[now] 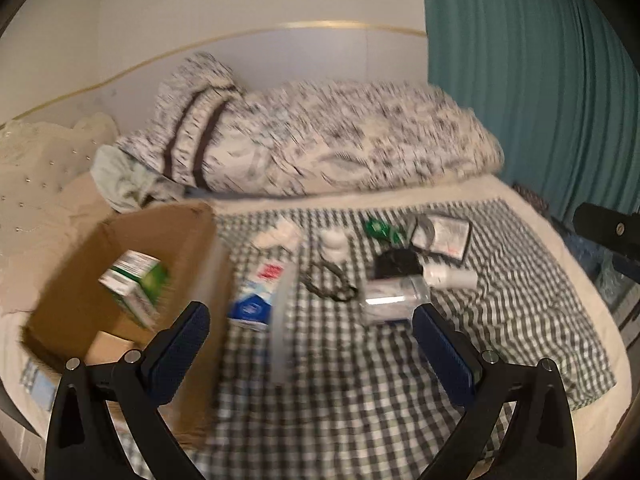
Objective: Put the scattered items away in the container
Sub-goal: 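Move both tools back toward the scattered items on the sheet, then grasp the clear swab jar with the left tool while the right grasps the white plug device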
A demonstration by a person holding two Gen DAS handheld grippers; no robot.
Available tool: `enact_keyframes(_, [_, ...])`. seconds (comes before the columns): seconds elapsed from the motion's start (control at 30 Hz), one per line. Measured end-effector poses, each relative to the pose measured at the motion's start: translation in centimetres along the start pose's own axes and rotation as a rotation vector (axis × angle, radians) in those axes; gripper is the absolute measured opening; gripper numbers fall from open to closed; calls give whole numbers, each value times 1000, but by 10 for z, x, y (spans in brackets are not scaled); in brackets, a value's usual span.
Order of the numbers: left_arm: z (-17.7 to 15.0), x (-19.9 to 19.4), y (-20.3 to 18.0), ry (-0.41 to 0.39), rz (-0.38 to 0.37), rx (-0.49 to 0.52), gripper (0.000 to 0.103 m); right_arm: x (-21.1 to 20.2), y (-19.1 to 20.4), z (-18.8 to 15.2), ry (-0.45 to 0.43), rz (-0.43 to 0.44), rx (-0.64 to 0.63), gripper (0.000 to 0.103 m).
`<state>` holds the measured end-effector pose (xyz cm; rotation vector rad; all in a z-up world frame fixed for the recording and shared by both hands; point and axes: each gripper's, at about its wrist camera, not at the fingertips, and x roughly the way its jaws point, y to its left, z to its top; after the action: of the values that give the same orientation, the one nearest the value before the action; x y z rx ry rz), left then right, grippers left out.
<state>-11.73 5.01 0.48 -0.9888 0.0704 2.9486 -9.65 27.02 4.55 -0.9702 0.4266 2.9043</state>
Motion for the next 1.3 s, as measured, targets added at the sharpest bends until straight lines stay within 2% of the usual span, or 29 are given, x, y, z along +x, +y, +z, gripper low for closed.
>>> enact_keyframes(0.1, [-5,34,-25,39,-26,18,103,32,-23,-2,38,-21,29,102])
enact_keyframes(0.27, [-1,95,-53,90,-96,-21,103,86,-53,-1,78,-56,39,102])
enact_keyframes(0.37, [-1,131,-66,112,-100,-21,103,116,-64,2,90,-75,29,102])
enact_keyframes(0.47, [-6,148,-72,114,-155,-17,103,144,-74,2,102,-91,26,102])
enact_keyframes(0.63, [-6,171,-78,129,-155,7,103,182,-77,2,127,-92,24,102])
enact_keyframes(0.8, [-5,188,-74,148,-180,-44,103,209,-67,1,162,-120,-69,102])
enact_keyframes(0.97, [-13,196,-83,166,-165,2,103,221,-63,6,170,-105,-168,102])
enact_keyframes(1.13, [-17,208,-86,194,-159,4,103,233,-52,10,196,-178,-391,100])
enact_keyframes(1.23, [-20,211,-86,206,-143,18,103,239,-46,7,217,-158,-479,100])
enact_keyframes(1.3, [-20,210,-85,203,-145,14,103,247,-41,1,249,-139,-542,96])
